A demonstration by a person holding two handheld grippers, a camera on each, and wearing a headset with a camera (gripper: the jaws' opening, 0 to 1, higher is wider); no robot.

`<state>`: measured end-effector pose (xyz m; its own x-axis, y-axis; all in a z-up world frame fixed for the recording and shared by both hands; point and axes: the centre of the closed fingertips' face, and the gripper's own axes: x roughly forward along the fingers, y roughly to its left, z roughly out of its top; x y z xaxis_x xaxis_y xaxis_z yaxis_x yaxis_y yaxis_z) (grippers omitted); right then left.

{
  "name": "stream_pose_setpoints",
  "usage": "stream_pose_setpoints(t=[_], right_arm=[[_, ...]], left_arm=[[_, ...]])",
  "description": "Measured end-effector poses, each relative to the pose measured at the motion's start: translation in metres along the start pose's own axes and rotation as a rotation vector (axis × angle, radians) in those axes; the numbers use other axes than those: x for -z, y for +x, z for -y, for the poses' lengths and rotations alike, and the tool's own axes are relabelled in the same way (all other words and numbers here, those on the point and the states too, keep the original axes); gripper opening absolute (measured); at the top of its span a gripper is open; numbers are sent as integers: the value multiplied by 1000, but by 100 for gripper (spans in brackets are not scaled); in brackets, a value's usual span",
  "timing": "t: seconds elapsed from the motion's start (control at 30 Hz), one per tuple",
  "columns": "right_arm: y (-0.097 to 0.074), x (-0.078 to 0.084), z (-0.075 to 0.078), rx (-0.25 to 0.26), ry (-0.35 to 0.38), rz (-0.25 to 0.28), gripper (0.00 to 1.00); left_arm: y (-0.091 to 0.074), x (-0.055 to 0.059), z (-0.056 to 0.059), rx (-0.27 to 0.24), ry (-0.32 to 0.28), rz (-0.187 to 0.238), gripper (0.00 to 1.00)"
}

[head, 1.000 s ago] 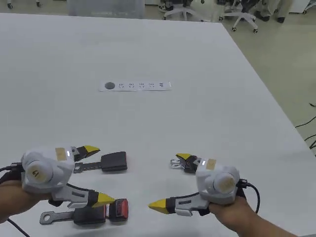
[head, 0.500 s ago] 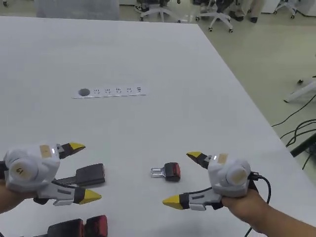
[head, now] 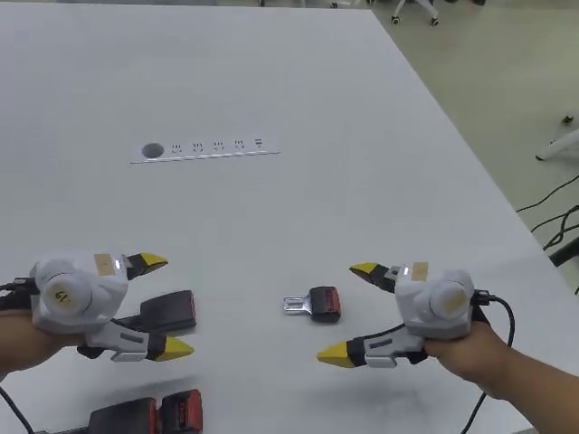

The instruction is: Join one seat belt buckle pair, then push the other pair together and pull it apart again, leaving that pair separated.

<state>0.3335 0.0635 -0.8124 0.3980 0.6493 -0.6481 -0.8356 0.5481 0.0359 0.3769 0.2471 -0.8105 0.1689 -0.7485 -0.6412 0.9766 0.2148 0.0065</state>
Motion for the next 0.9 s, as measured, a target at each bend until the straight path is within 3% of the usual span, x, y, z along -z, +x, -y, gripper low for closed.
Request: stream_pose_setpoints(t=[0.27, 0.6, 0.83, 0.9], right_arm=[[17, 16, 11, -75, -20, -66, 81], [30, 22, 14, -147, -51, -105, 70], [38, 32, 14, -204, -124, -173, 58], [40, 29, 16, -209, -155, -162, 56]], left_arm=[[15, 23, -2, 36, -9, -65, 78], [24, 39, 4, 92, 18, -105, 61], [21, 38, 1, 103, 66, -105, 55], [19, 38, 0, 104, 59, -111, 51]])
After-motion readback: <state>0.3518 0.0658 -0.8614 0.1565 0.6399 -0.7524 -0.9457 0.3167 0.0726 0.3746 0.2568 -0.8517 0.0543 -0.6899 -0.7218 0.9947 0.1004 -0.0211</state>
